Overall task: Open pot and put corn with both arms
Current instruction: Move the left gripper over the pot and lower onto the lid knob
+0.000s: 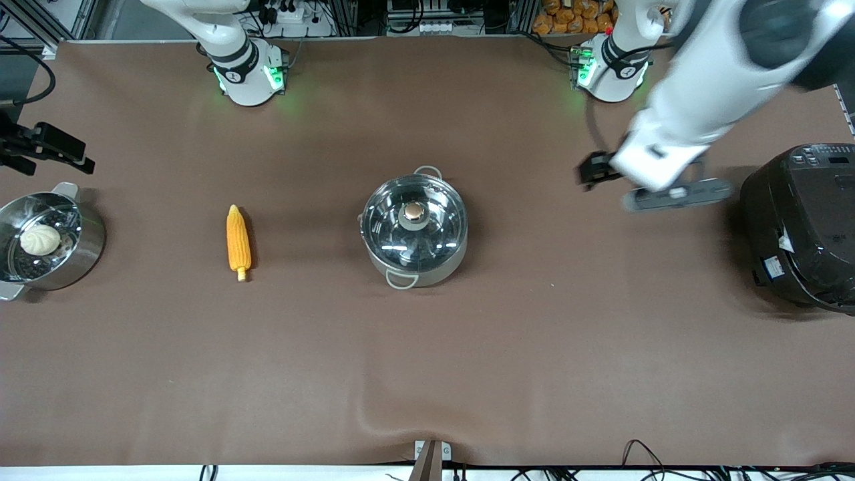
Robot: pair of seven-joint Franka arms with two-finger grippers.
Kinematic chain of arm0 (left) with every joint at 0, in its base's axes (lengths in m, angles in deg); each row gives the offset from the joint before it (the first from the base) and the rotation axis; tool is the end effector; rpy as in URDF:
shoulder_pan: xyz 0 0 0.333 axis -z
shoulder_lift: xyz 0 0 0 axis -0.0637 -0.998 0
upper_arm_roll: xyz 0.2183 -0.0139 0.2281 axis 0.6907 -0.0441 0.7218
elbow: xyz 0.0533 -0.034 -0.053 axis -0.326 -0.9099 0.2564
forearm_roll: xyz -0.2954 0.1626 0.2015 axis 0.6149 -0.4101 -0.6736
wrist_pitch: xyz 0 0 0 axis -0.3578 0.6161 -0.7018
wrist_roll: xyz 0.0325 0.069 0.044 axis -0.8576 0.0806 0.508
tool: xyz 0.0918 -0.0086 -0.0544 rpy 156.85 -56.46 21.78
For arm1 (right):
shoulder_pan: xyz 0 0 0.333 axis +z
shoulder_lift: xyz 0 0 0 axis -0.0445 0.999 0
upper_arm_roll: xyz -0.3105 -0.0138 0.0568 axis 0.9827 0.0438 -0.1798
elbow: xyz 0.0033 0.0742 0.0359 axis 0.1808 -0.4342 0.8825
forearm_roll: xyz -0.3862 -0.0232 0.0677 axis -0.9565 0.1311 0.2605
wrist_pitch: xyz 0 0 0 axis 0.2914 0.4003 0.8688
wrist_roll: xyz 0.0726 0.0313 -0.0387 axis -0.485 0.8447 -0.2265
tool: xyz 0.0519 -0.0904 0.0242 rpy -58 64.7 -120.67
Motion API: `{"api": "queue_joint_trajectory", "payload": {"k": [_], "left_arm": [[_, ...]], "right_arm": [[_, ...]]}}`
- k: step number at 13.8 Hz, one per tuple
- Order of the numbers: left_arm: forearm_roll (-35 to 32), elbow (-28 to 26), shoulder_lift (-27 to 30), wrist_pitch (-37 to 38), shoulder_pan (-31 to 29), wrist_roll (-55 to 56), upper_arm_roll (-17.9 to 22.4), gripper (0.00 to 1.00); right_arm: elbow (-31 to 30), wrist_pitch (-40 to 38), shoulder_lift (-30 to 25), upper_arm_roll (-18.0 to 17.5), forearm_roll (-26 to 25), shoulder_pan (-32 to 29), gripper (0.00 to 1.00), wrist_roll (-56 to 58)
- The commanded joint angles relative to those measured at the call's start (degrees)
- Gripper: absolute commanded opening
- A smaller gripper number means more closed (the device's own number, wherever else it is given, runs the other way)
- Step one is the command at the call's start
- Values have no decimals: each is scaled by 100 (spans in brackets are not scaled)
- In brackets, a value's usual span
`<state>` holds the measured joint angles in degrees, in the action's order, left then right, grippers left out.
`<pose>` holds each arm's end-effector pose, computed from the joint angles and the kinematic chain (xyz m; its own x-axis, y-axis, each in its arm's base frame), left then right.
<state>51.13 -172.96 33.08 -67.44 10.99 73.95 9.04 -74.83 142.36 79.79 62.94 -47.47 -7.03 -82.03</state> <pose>0.5486 -0.2701 0.5598 0.9910 0.1179 -0.0631 0.1182 -0.9930 0.0012 0.5429 -0.0299 0.6459 0.9989 -0.0075 -0.0455 -0.0094 -0.9990 -0.0428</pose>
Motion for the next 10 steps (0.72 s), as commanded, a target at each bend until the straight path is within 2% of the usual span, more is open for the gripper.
{"api": "queue_joint_trajectory", "payload": {"k": [1,5,10], "left_arm": [[-61,282,-639,-565,730,1165,23,100],[-78,836,-1615,-1286,1663,2785,58,100],[-184,907,-2223,-2017,2349,3719,137,100]], "right_arm": [[3,-132,-182,67,93,44,100,39],[91,-35,-68,31,128,88,100,136],[91,-315,20,58,137,8,100,136]]}}
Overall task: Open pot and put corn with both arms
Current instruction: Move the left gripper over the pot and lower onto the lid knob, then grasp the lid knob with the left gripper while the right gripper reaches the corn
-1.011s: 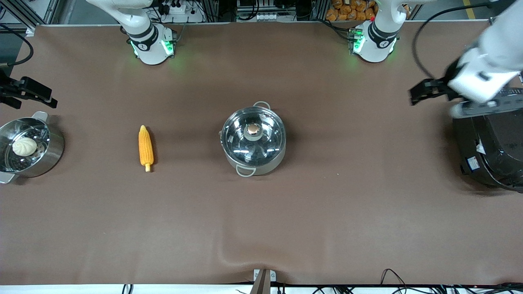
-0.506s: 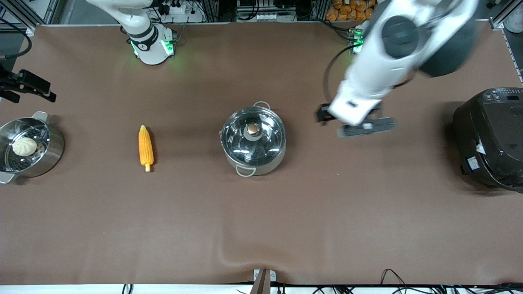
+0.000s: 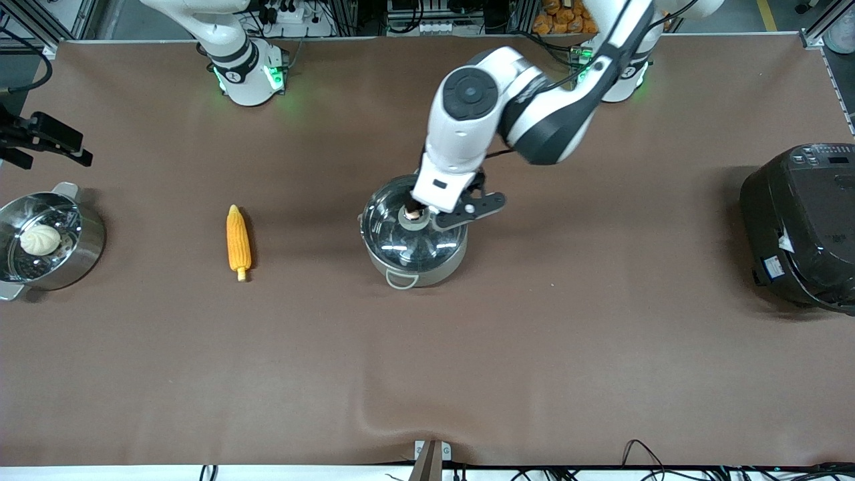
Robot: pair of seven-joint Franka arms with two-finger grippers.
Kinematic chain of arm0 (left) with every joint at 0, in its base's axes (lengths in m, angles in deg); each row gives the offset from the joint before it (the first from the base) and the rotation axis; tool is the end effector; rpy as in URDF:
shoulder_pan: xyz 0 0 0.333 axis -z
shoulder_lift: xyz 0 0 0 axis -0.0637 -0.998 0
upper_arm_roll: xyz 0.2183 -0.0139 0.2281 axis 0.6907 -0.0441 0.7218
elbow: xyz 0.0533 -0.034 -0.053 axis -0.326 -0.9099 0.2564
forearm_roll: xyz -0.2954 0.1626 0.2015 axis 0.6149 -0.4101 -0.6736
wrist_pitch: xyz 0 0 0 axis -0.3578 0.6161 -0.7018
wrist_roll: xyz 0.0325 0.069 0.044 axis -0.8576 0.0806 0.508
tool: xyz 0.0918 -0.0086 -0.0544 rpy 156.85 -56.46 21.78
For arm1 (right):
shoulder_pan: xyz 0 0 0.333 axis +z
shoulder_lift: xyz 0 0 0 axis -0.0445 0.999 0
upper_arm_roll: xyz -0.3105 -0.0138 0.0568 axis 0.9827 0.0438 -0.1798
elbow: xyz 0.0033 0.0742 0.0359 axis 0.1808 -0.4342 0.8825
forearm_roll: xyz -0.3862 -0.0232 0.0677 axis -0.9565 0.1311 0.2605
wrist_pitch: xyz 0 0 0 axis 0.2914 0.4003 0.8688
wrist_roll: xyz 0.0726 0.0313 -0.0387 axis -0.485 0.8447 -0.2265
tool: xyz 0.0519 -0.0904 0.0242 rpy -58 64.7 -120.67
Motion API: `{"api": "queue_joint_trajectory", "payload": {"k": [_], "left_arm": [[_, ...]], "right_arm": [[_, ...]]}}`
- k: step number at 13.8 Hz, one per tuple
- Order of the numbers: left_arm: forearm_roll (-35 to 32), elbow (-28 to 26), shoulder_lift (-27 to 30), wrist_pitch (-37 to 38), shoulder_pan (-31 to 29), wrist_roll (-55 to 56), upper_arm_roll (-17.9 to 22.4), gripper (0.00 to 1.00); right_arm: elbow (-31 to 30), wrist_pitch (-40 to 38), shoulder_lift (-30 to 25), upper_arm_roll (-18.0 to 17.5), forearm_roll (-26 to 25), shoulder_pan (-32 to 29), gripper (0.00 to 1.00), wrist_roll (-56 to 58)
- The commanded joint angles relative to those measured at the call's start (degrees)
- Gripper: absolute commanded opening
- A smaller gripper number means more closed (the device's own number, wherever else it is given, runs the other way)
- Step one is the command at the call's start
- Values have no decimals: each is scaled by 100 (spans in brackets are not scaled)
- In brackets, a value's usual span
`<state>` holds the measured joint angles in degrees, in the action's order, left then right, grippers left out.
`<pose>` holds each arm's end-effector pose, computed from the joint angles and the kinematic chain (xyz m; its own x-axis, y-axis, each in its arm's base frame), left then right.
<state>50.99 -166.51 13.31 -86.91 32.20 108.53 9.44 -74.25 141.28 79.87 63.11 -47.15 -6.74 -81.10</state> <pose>0.4983 -0.5109 0.4175 0.9252 0.3725 -0.0721 0.3781 -0.9210 0.0940 0.5414 -0.0280 0.6483 0.9984 0.0123 -0.0544 0.0096 -0.9987 -0.0497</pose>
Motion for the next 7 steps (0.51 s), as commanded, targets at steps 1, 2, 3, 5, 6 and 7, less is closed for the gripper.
{"api": "queue_joint_trajectory", "payload": {"k": [1,2,3,5,6,7], "left_arm": [[-170,279,-360,-131,334,270,140,100],[-170,305,-457,-175,422,270,184,100],[-170,358,-554,-210,501,270,228,100],[-170,498,-765,-210,589,270,272,100],[-188,508,-809,-219,599,262,316,100],[-197,508,-810,-245,651,235,369,100]], "right_arm": [[16,-304,12,49,105,-12,100,44],[-37,-305,47,49,97,-12,100,53],[-11,-253,256,49,97,-21,100,53],[24,167,713,41,96,-3,100,44],[7,439,863,40,97,32,100,44],[-11,477,1021,40,88,41,100,44]]}}
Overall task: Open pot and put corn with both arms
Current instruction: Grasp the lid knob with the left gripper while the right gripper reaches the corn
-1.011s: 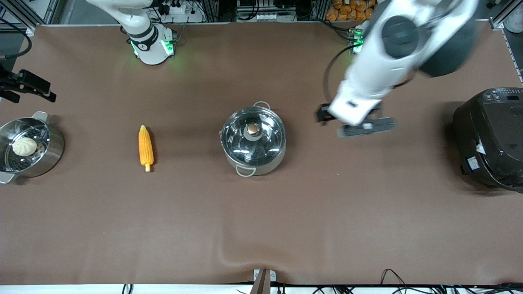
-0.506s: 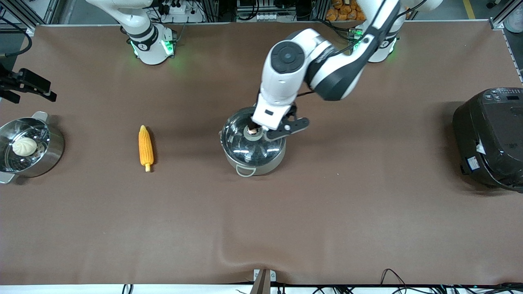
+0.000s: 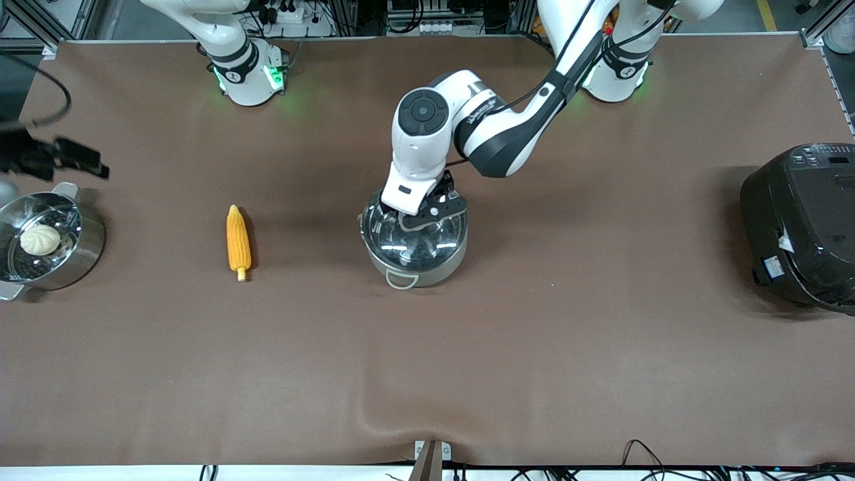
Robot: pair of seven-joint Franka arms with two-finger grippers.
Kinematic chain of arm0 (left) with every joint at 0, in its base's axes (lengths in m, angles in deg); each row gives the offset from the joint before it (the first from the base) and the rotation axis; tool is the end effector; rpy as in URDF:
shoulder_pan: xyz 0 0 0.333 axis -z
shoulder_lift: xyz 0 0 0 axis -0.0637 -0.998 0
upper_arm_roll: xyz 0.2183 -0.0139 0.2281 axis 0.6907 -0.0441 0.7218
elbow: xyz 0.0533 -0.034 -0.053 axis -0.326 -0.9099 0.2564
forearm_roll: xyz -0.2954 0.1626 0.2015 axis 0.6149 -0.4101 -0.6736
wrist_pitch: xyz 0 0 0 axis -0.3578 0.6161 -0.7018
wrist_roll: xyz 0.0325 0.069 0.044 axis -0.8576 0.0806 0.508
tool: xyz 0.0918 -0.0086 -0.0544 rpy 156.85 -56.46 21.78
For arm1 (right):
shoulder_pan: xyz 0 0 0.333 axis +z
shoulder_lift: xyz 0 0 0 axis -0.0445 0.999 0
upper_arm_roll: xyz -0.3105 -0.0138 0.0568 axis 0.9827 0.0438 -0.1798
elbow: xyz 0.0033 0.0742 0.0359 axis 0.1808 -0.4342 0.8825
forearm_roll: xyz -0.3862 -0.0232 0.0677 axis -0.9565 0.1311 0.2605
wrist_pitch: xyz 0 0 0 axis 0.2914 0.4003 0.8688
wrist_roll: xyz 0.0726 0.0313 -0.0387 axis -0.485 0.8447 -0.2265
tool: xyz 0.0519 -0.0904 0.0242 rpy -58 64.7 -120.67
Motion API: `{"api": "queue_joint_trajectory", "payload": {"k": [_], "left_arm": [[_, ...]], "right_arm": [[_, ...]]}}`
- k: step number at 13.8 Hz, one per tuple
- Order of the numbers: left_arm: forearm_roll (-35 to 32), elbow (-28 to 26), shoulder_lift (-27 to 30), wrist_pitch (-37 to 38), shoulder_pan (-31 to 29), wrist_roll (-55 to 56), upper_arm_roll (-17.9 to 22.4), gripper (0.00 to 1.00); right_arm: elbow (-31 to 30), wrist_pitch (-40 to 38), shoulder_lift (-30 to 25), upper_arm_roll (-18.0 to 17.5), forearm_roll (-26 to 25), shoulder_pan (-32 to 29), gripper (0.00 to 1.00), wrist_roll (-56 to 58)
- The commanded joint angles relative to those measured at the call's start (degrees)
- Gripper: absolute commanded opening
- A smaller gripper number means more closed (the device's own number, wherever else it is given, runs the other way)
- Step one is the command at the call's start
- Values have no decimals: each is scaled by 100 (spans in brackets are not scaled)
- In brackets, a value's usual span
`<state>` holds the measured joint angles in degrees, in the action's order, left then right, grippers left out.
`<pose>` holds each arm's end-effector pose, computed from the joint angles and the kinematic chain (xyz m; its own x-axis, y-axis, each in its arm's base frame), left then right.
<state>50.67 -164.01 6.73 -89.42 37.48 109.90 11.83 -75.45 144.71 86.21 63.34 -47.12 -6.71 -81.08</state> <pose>0.4820 -0.5506 0.3578 0.9337 0.3498 -0.0758 0.3545 -0.9331 0.0611 0.5787 -0.0327 0.5812 0.9921 0.0070 -0.1256 -0.0001 -0.9984 -0.0560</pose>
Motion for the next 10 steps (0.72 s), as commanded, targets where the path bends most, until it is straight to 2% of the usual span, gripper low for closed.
{"api": "queue_joint_trajectory", "payload": {"k": [1,3,5,8,10], "left_arm": [[-164,258,-161,-21,175,90,165,98],[-173,249,-170,-22,184,81,183,92],[-173,241,-187,-13,219,81,183,88],[-277,214,-178,-13,220,72,166,70],[-410,214,-187,-13,220,55,166,66]], "right_arm": [[66,152,459,18,84,20,100,51],[48,126,800,27,6,-50,100,60],[-302,283,1030,9,23,-164,100,164],[-1232,1089,829,-9,31,72,100,499],[-2031,1871,531,-26,31,160,100,499]]}}
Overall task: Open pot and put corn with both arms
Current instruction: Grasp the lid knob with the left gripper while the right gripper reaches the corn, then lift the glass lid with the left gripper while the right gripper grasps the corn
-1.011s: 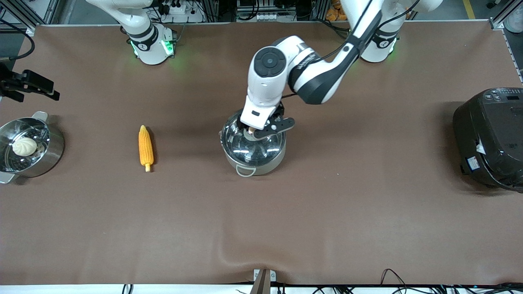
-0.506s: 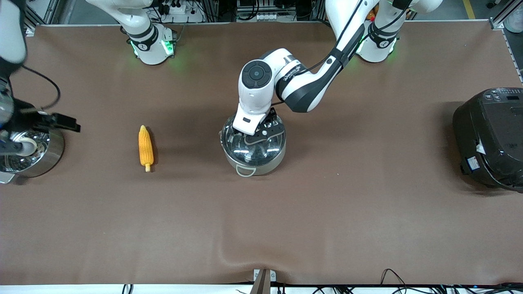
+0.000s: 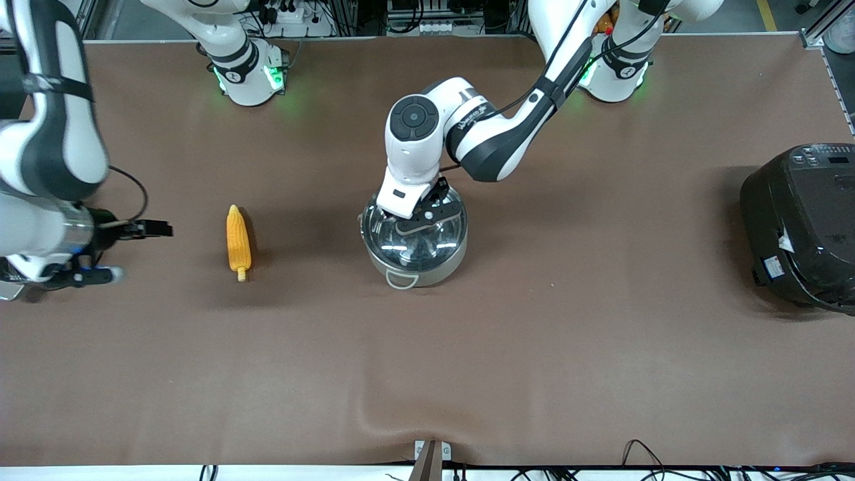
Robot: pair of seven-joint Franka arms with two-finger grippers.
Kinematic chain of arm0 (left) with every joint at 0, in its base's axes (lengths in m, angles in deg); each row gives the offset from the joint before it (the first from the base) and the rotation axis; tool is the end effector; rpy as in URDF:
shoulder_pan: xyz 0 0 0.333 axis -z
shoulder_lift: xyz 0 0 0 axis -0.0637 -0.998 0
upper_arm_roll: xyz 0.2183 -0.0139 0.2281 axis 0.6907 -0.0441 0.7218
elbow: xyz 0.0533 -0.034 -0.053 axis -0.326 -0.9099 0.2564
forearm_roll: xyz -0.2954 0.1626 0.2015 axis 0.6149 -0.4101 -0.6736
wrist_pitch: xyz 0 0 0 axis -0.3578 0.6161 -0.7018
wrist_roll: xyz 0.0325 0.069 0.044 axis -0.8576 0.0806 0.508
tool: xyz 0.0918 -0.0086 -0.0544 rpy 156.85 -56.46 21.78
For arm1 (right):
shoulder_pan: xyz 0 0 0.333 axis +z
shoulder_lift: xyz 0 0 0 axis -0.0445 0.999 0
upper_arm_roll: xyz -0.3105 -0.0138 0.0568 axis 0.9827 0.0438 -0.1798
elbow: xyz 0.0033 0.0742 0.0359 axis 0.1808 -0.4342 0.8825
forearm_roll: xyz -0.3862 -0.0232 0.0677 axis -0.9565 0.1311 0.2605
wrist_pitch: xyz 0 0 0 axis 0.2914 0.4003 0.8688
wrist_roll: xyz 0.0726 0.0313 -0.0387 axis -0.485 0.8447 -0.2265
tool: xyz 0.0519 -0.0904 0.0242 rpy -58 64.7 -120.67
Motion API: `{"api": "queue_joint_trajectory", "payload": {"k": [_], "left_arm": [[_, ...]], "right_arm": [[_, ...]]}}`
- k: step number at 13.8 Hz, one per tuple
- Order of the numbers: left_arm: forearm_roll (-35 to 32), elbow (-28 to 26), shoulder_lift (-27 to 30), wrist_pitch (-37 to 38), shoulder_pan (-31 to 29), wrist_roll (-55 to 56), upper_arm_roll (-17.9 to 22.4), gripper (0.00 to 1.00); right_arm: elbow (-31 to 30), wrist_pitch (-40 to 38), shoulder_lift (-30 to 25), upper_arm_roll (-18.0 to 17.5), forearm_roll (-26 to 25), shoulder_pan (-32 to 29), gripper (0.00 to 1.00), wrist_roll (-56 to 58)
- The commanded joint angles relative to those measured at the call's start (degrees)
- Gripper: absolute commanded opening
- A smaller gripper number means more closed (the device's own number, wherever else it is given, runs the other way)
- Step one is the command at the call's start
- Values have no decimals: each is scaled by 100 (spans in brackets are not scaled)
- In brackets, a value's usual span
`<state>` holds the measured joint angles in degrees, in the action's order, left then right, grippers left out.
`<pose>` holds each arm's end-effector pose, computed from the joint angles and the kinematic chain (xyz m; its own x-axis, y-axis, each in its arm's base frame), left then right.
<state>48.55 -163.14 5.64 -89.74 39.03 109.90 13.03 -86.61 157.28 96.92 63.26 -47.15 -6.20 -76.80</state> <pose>0.4807 -0.5567 0.3503 0.9435 0.3296 -0.0341 0.3309 -0.9425 0.0471 0.6083 -0.0295 0.3946 0.9567 0.0837 -0.2787 0.0622 -0.9944 -0.0849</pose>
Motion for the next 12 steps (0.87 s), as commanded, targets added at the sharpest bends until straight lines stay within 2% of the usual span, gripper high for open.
{"api": "queue_joint_trajectory", "payload": {"k": [1,2,4,6,7,9,12], "left_arm": [[-198,127,-69,19,56,37,46,60],[-198,127,-69,19,48,46,46,55],[-189,127,-60,19,30,46,46,53],[-189,119,-69,19,47,46,46,40],[-198,110,-78,19,56,55,46,33],[-207,66,-69,19,65,63,46,12],[-224,66,-86,19,65,55,46,0]], "right_arm": [[-1328,1018,-681,-9,35,232,100,79],[-1724,1439,-778,-9,35,250,100,79],[-2218,2082,-735,-18,26,311,100,79],[-2666,2837,-691,-9,0,540,100,105],[-2764,3058,-656,-9,-35,540,100,140],[-2800,3271,-446,-9,-245,532,100,315],[-2800,3552,-138,-9,-377,567,100,404]]}}
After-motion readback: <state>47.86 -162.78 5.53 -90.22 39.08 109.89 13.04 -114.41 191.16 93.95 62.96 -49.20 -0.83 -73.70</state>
